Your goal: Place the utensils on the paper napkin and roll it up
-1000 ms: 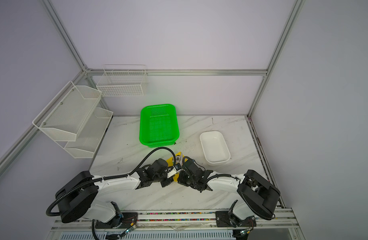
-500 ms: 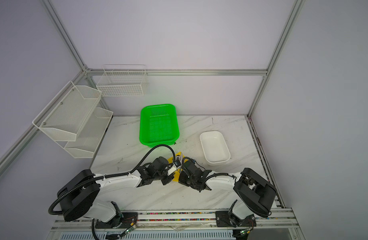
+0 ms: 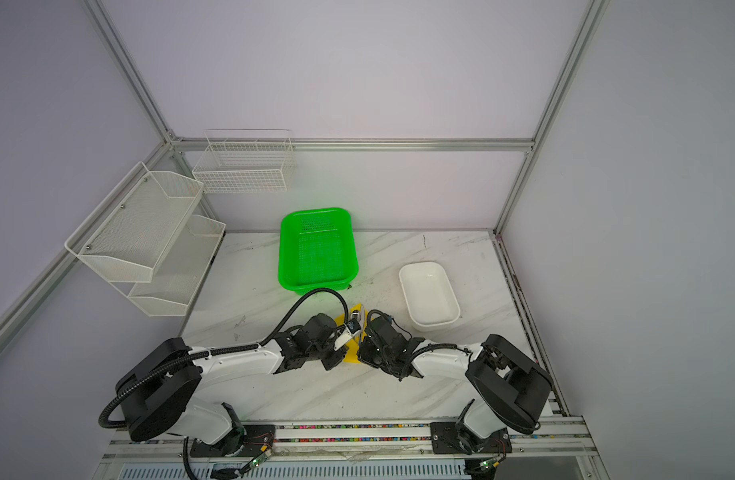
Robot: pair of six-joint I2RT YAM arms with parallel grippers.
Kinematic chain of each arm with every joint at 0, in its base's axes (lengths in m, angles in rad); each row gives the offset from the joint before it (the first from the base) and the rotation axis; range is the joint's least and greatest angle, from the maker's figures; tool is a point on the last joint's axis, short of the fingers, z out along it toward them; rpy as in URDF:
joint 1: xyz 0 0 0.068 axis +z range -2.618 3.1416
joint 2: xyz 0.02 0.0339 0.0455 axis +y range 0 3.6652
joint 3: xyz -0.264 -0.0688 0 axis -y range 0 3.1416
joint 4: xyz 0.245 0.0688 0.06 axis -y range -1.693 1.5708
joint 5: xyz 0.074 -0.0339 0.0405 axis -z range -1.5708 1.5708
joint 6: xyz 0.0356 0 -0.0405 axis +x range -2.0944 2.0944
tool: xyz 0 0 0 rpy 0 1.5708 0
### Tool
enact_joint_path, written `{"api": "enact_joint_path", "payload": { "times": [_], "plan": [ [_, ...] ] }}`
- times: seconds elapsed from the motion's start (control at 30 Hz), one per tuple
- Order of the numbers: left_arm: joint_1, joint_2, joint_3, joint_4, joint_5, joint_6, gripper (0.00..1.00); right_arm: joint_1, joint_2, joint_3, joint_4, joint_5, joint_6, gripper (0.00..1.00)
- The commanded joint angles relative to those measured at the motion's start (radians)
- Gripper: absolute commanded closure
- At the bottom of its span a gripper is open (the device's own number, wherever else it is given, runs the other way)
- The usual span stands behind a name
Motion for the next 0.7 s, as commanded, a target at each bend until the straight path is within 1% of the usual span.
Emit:
{"api": "enact_joint_path", "payload": {
  "times": [0.0,0.03,0.1,0.13,0.2,0.23,0.33,0.37,0.4,0.43,0.53,0.67],
  "plan": [
    [0.011,-0.043,0.083,-0.014,-0.012,-0.059,0.68,-0.004,0.024,0.004,0.012,0.003,0.016,0.85],
    [0.012,-0.065,0.078,-0.017,-0.022,-0.08,0.62,-0.004,0.027,0.007,0.011,0.003,0.015,0.86],
    [0.023,-0.139,0.065,-0.017,-0.038,-0.133,0.55,-0.005,0.032,0.007,0.011,0.004,0.016,0.86],
    [0.027,-0.169,0.061,-0.024,-0.057,-0.18,0.52,-0.006,0.034,0.007,0.011,0.004,0.015,0.86],
    [0.032,-0.234,0.049,-0.026,-0.064,-0.258,0.48,-0.006,0.035,0.007,0.012,0.002,0.014,0.86],
    [0.034,-0.265,0.038,-0.021,-0.048,-0.296,0.48,-0.006,0.035,0.007,0.012,0.002,0.014,0.86],
    [0.041,-0.323,0.017,-0.017,-0.014,-0.419,0.48,-0.006,0.04,0.01,0.012,-0.001,0.011,0.86],
    [0.044,-0.326,0.015,-0.026,-0.001,-0.445,0.49,-0.006,0.041,0.013,0.012,-0.004,0.008,0.86],
    [0.049,-0.323,0.016,-0.037,0.019,-0.474,0.52,-0.007,0.039,0.016,0.012,-0.005,0.006,0.86],
    [0.056,-0.309,0.021,-0.048,0.053,-0.503,0.55,-0.007,0.039,0.015,0.012,-0.005,0.007,0.86],
    [0.08,-0.226,0.072,-0.114,0.158,-0.566,0.58,-0.007,0.036,0.01,0.012,-0.007,0.003,0.86],
    [0.11,-0.1,0.142,-0.176,0.261,-0.594,0.62,-0.007,0.029,0.01,0.012,-0.011,0.002,0.86]
  ]
}}
